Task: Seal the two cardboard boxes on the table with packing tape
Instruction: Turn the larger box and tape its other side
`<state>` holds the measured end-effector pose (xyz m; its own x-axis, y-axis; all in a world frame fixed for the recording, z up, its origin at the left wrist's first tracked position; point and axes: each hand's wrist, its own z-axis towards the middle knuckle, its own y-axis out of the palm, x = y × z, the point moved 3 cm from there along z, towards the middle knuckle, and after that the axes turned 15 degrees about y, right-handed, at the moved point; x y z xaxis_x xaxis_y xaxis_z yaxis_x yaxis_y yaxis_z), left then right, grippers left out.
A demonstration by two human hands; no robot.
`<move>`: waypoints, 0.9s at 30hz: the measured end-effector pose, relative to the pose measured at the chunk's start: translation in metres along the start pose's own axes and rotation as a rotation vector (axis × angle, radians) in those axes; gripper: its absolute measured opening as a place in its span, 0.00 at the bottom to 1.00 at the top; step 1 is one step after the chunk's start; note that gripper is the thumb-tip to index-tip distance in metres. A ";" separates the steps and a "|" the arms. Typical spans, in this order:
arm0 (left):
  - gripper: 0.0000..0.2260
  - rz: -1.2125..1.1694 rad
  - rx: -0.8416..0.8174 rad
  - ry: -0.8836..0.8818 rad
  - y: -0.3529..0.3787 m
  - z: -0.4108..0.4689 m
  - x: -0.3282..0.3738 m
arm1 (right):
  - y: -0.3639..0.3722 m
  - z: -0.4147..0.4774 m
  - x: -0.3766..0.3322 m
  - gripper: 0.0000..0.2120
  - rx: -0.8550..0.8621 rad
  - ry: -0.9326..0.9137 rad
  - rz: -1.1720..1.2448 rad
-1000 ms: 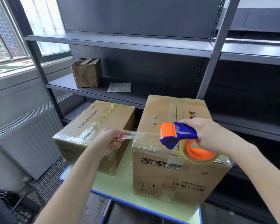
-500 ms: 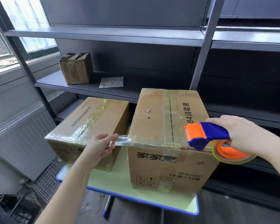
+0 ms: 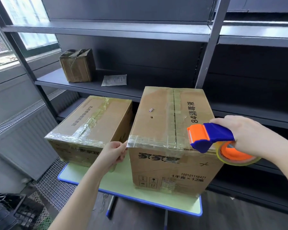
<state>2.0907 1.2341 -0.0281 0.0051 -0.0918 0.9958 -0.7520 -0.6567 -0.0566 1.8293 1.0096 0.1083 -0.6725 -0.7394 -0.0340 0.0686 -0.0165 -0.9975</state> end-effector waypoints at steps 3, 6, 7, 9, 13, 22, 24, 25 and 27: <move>0.18 0.092 -0.065 -0.052 0.001 -0.001 -0.003 | -0.002 0.000 -0.002 0.34 0.000 -0.014 -0.010; 0.17 0.115 -0.081 -0.174 0.006 -0.006 -0.015 | -0.003 -0.001 -0.001 0.33 0.015 -0.030 -0.050; 0.17 0.159 -0.045 -0.129 0.009 -0.007 -0.015 | -0.003 -0.001 0.001 0.33 0.015 -0.024 -0.048; 0.11 0.392 0.149 0.107 0.011 -0.010 -0.009 | -0.003 0.001 0.005 0.32 0.006 -0.022 -0.024; 0.09 0.539 0.356 0.768 0.025 -0.030 0.035 | -0.002 0.003 0.007 0.32 -0.015 -0.051 0.032; 0.16 1.175 0.033 1.235 0.096 -0.032 0.042 | -0.001 0.004 0.013 0.32 -0.001 -0.095 0.039; 0.14 1.156 0.045 1.247 0.090 -0.028 0.041 | 0.000 0.005 0.010 0.32 0.017 -0.093 0.036; 0.14 1.153 0.044 1.238 0.086 -0.026 0.041 | 0.000 0.006 0.007 0.32 0.033 -0.092 0.034; 0.13 1.128 0.027 1.194 0.077 -0.017 0.042 | 0.003 0.009 -0.004 0.31 0.068 -0.100 0.026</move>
<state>2.0219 1.1927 0.0110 -0.9949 0.0816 -0.0597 -0.0112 -0.6757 -0.7371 1.8386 1.0060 0.1059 -0.5934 -0.8033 -0.0500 0.1372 -0.0397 -0.9897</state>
